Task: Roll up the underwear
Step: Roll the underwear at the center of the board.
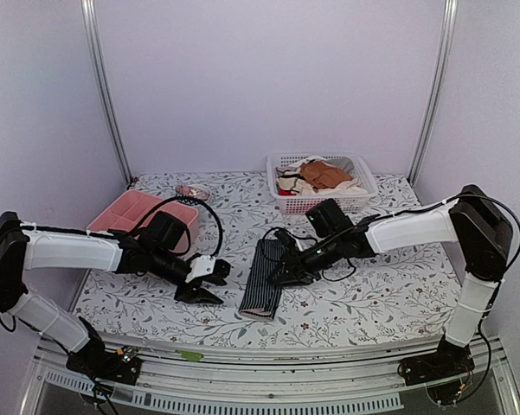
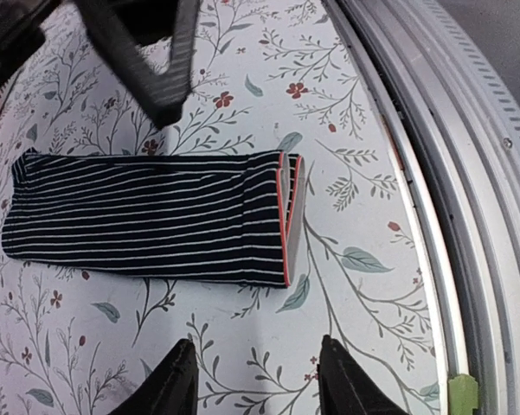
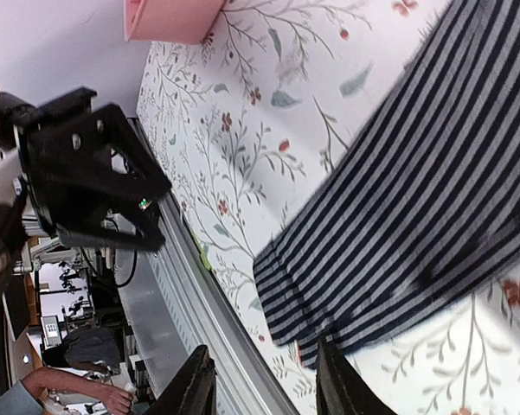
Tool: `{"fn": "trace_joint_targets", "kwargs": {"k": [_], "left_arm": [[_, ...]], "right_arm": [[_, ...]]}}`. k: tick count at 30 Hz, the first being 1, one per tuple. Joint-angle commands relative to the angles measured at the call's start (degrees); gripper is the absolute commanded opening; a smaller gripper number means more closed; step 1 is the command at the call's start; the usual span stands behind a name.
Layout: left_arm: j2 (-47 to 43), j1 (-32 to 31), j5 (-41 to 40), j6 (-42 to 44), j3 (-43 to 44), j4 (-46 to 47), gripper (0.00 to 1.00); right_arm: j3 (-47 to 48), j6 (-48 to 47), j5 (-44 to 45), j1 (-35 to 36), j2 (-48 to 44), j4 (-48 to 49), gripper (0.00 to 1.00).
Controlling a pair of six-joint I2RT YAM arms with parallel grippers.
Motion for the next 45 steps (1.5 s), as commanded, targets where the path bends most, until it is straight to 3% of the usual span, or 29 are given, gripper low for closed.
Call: {"fn": "trace_joint_targets", "kwargs": {"k": [1,5,18,29,32,35,39,45], "left_arm": [[-0.91,-1.83,-0.82,6.58,-1.73,3.78,0.47],[-1.97,-4.47,-2.98,8.65,-3.26,6.64,0.48],[9.87,-11.88,-10.08,12.53,-0.35,14.92,0.49],[18.79,-16.4,-17.04,17.22,2.01,19.82,0.49],[20.41,-16.73,-18.63,16.89,2.99,18.63,0.41],[20.34,-16.68,-18.29,15.32,4.72,14.36,0.16],[19.44,-15.84,-14.53,14.39,6.75,8.21,0.0],[22.15,-12.87,-7.01,11.83,14.78,-3.93,0.0]], "right_arm": [[8.71,1.04,-1.12,1.44,7.93,2.35,0.37],[12.69,0.15,-3.91,2.73,13.03,2.41,0.32],[1.57,0.46,-4.35,1.94,19.49,5.92,0.2],[-0.47,-0.02,-3.08,0.75,20.81,6.03,0.09],[-0.56,0.02,-3.07,0.5,20.55,6.56,0.08],[-1.49,-0.43,-2.01,0.41,18.7,7.83,0.08],[-4.96,-2.25,1.84,-0.64,13.31,10.65,0.17],[-13.61,-9.02,13.07,-1.04,-1.92,14.74,0.43]]}}
